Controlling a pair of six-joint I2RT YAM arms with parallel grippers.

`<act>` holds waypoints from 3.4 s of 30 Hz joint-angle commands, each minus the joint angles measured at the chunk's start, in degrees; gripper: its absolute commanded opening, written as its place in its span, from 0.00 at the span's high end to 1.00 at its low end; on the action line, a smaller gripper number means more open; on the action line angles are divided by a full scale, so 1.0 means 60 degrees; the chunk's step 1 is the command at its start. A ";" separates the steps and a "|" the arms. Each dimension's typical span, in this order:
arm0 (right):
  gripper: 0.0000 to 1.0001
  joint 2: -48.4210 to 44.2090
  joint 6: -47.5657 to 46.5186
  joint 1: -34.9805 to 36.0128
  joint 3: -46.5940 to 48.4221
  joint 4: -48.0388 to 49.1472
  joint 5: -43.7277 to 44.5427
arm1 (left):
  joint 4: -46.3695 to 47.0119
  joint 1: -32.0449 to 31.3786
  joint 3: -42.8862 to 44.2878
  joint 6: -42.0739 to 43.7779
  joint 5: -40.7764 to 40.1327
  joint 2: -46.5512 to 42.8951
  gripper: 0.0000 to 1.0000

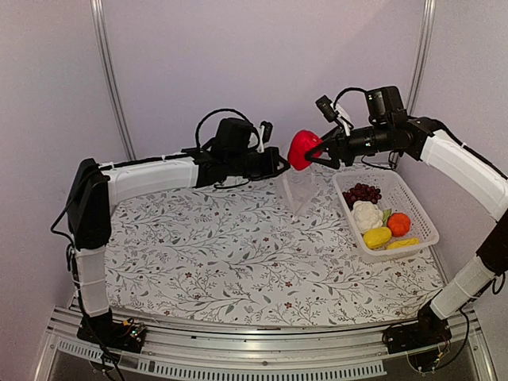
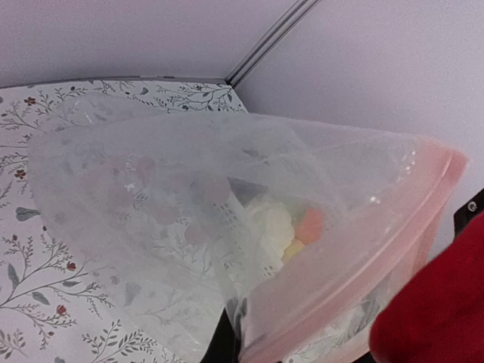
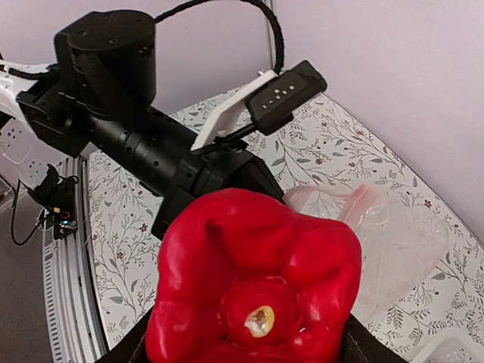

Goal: Place the food in the zip-top bag and seal the zipper
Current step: Place the fake vegetable in the zipper food storage bag, then adjust the zipper food storage bag at the center of the board.

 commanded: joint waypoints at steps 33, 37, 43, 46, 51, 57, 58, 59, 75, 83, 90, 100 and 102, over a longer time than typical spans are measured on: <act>0.01 -0.0037 0.0112 -0.2499 0.2203 -0.1845 -0.1225 | -0.2436 0.1047 -0.2196 0.1339 -0.2389 -0.4214 1.00; 0.05 -0.0807 -0.0001 -0.2596 0.0218 -0.1312 0.0104 | -0.3388 0.1740 -0.2187 0.1593 -0.2662 -0.4543 1.00; 0.14 -0.1214 -0.0244 -0.1469 -0.0700 -0.0513 -0.0130 | -0.2413 0.1765 -0.2627 0.0937 -0.1358 -0.3982 1.00; 0.14 -0.0521 -0.0421 -0.0464 0.0052 -0.0416 0.0826 | -0.1683 0.1610 -0.2614 0.0488 -0.1201 -0.3575 1.00; 0.16 0.1550 0.0760 -0.0010 0.1329 0.0078 0.0458 | -0.1799 0.1231 -0.1900 0.0603 -0.1196 -0.2725 1.00; 0.14 0.3182 0.1149 0.0725 0.2580 0.0082 0.1074 | -0.1832 0.0783 -0.1739 0.0583 -0.1021 -0.2312 1.00; 0.13 0.3486 0.1166 0.0834 0.2745 0.0050 0.1183 | -0.1839 0.0708 -0.1713 0.0615 -0.0975 -0.2310 1.00; 0.13 0.3643 0.1176 0.0945 0.2861 0.0029 0.1311 | -0.1873 0.0636 -0.1695 0.0639 -0.0986 -0.2321 1.00; 1.00 0.4742 0.3094 0.1395 0.3382 0.0362 0.0867 | -0.3315 -0.0770 -0.2003 0.0127 -0.4985 -0.2783 0.51; 1.00 0.3857 0.4400 0.1575 0.2227 0.1029 0.0615 | -0.2788 -0.1693 -0.2021 -0.0874 -0.6186 -0.2030 0.56; 1.00 0.3301 0.4677 0.1576 0.1461 0.1159 0.1451 | -0.3518 -0.2195 -0.1869 -0.0786 -0.8278 -0.2324 0.96; 0.91 0.2943 0.3135 0.1576 0.1622 0.0395 0.5312 | -0.3985 -0.2192 -0.1675 0.0084 -0.9190 -0.2740 1.00; 0.88 0.2883 0.2875 0.1575 0.1622 0.0352 0.5433 | -0.4065 -0.2166 -0.1530 0.0208 -0.9254 -0.2694 1.00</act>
